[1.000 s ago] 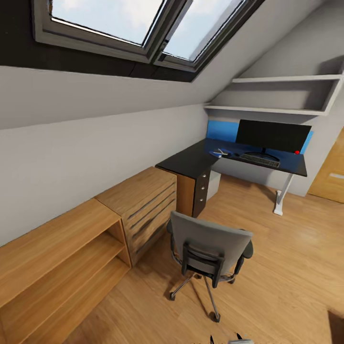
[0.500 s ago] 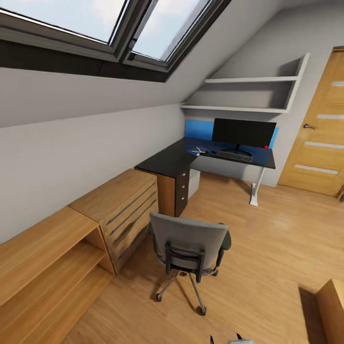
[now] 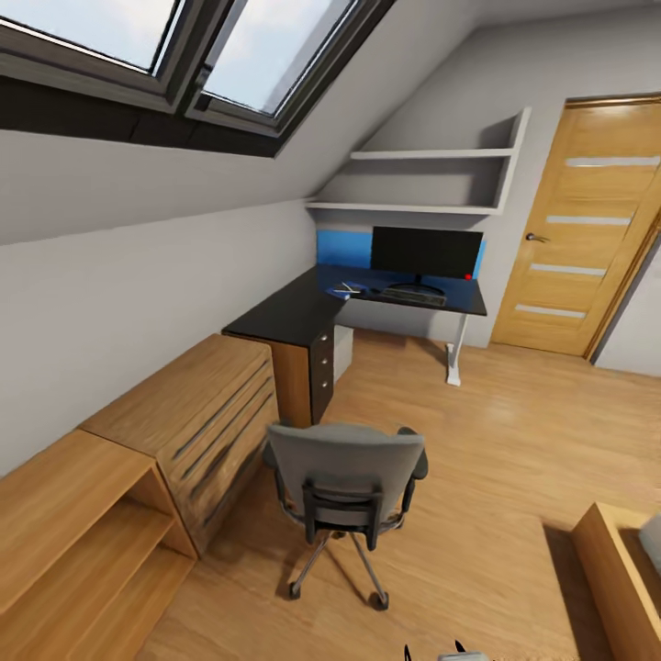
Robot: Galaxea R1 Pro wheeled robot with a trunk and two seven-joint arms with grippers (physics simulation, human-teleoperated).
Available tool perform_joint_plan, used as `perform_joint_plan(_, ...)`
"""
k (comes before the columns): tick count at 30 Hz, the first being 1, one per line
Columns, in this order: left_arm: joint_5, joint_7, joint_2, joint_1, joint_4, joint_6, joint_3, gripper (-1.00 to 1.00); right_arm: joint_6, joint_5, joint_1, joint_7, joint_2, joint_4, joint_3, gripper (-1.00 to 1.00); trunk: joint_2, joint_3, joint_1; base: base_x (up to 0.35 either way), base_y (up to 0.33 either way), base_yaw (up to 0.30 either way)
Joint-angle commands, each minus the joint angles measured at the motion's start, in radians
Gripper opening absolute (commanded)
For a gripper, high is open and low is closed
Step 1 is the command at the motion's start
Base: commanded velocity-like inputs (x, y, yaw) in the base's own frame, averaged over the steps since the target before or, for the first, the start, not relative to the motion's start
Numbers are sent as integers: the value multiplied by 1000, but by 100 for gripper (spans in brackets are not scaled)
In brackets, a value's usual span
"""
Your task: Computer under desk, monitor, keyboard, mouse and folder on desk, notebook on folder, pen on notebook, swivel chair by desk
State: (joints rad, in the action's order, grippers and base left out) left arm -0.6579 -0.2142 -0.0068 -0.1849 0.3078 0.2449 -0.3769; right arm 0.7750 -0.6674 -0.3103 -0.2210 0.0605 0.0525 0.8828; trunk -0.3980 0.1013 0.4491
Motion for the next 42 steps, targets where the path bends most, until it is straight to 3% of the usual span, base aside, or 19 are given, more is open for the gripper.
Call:
perform_joint_plan(1, -6, -7, 1, -1, 1, 4, -8, 100, 1, 0, -1, -9, 0, -1, 8, 100, -2, 2, 1, 154, 265, -299)
perform_joint_plan(19, -6, -7, 1, -1, 1, 4, -8, 100, 1, 0, -1, -9, 1, -2, 8, 100, -2, 2, 1, 150, 273, -299)
perform_joint_plan(42, -6, -6, 1, -1, 0, 4, -8, 100, 0, 0, -1, -10, 6, -2, 8, 100, -2, 2, 1, 12, 322, -295)
